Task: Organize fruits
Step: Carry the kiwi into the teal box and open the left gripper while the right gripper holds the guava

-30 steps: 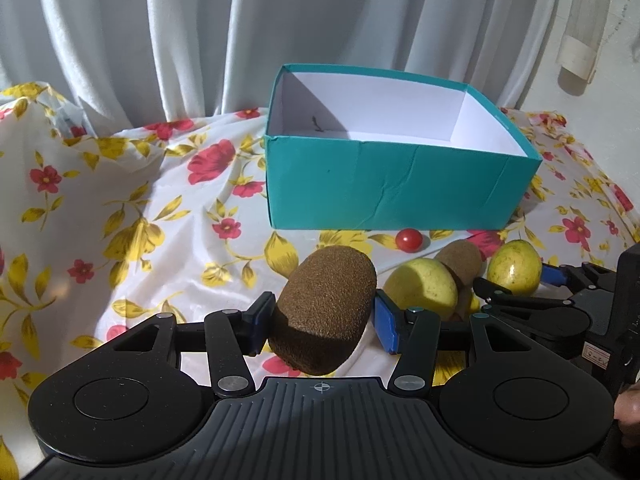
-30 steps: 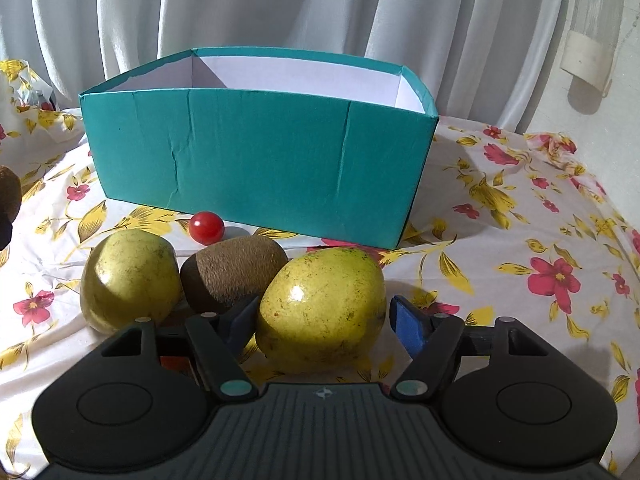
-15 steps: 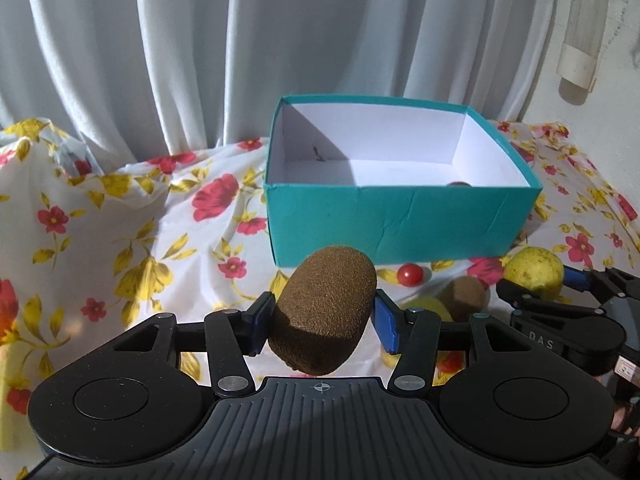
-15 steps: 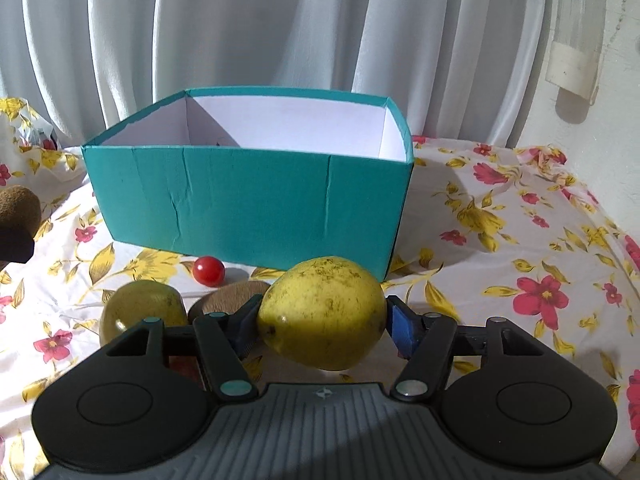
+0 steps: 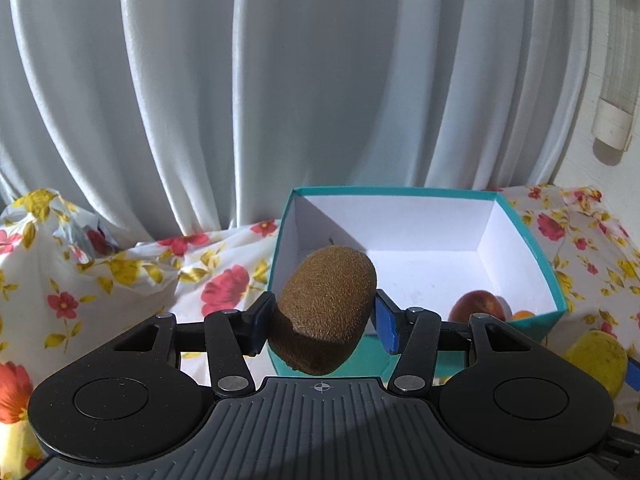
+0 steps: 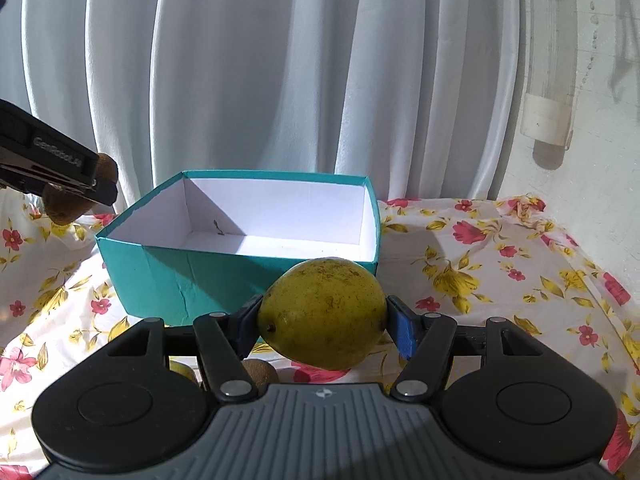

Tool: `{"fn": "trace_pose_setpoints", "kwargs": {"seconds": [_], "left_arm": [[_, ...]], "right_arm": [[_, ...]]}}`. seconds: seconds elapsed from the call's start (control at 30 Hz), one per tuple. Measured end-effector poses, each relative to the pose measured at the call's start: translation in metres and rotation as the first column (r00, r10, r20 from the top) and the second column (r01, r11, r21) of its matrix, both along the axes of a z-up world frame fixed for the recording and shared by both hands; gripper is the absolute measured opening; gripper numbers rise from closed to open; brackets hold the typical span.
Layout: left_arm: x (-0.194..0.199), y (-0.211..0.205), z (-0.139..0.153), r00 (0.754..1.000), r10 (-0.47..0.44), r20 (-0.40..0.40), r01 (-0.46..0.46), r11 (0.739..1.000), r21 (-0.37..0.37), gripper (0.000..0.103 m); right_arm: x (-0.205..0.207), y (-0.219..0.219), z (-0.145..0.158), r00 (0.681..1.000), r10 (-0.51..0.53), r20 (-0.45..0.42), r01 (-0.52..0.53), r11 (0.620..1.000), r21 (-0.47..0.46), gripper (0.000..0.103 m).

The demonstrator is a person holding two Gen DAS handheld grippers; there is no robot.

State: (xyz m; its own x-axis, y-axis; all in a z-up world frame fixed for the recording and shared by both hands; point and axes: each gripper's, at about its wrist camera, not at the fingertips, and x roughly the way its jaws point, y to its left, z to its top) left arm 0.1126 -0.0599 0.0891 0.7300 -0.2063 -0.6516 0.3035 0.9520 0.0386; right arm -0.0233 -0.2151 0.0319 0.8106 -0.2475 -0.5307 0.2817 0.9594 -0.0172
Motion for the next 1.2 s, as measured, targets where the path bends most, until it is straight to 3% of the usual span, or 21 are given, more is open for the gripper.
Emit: {"fn": "trace_pose_setpoints", "kwargs": {"seconds": [0.23,1.2], "left_arm": [[0.017,-0.018,-0.004,1.0,0.012,0.02,-0.013,1.0,0.009,0.057],[0.078,-0.053,-0.079,0.995,0.023,-0.101,-0.014,0.996,0.091,0.057]], "right_arm": [[-0.006,-0.009,0.005,0.999,-0.031,0.011,0.031,0.999,-0.01,0.064],[-0.002,-0.023,0.007,0.996,-0.079,0.035,0.079,0.997,-0.016,0.064]]}}
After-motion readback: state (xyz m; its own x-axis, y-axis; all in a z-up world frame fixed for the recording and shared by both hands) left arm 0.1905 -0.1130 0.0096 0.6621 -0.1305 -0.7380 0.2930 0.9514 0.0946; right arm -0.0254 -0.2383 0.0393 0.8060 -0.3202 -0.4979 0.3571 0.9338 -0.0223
